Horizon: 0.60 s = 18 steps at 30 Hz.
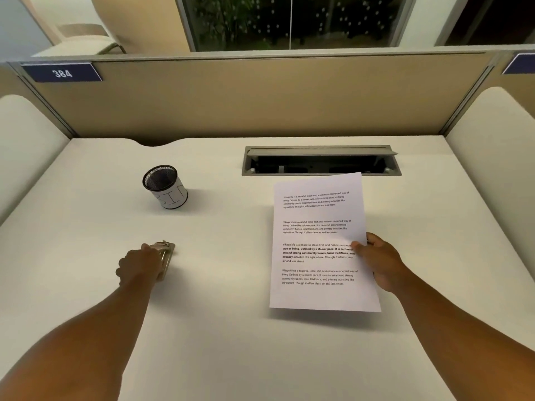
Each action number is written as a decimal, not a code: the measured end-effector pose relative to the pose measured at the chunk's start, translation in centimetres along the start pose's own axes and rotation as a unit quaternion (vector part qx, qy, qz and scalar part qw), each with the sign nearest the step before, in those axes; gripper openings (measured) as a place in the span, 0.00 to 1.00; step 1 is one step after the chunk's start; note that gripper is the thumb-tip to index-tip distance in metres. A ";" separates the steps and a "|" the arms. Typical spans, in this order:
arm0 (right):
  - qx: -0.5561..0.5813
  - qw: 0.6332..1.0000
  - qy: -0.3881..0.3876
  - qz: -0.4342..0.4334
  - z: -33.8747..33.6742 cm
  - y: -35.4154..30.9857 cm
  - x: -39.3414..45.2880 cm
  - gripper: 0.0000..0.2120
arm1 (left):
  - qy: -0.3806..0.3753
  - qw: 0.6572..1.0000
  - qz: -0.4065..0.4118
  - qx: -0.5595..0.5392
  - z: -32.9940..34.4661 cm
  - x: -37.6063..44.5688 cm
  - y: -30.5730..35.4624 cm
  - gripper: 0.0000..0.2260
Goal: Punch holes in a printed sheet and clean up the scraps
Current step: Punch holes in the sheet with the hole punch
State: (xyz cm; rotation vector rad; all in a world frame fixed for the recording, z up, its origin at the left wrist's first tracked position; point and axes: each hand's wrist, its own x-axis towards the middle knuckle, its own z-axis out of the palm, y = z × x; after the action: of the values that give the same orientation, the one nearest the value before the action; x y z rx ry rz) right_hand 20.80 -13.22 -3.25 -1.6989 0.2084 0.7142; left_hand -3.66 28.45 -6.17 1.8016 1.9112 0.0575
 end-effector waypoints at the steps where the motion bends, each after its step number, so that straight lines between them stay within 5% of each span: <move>1: 0.003 1.000 -0.002 0.001 0.1 0.0 0.0 0.09 | -0.001 1.000 0.003 -0.001 0.0 0.2 -0.1 0.26; 18: 0.003 1.000 -0.011 -0.004 0.6 -0.3 -0.6 0.08 | -0.058 0.997 0.054 -0.025 -0.2 -1.7 1.1 0.27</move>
State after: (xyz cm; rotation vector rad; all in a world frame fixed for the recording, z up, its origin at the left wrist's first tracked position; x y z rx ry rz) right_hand 20.28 -12.76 -2.68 -1.6849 0.1883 0.7263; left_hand -2.77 27.08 -5.04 1.8341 1.7168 0.0373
